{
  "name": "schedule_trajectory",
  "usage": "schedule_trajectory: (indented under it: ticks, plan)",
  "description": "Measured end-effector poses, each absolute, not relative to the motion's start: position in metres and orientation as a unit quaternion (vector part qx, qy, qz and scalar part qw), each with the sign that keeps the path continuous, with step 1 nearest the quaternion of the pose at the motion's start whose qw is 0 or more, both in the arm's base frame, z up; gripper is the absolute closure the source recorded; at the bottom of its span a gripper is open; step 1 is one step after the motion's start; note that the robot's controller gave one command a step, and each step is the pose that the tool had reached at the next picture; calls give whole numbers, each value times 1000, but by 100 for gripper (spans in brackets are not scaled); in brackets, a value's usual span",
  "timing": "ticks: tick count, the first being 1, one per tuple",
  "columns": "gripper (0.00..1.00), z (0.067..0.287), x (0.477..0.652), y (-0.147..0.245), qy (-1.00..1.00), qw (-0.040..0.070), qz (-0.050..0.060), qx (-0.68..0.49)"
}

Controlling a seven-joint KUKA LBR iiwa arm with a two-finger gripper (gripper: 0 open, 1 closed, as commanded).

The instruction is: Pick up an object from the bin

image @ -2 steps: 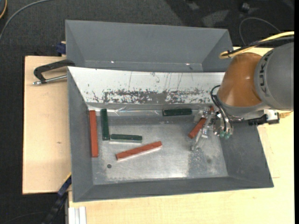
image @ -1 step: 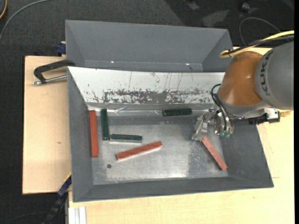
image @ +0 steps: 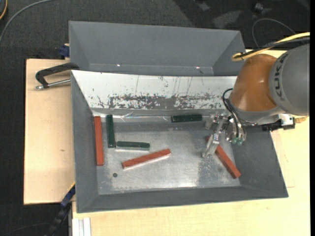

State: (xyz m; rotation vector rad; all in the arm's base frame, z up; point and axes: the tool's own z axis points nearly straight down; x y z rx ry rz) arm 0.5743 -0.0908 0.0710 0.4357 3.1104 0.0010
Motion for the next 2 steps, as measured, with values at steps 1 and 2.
schedule_trajectory:
  ticks: [1, 2]
  plan:
    - [0, 71, 510, -134, 1000, -1, 0, 27]
    - [100, 72, 512, -130, 1000, 1, 2, 25]
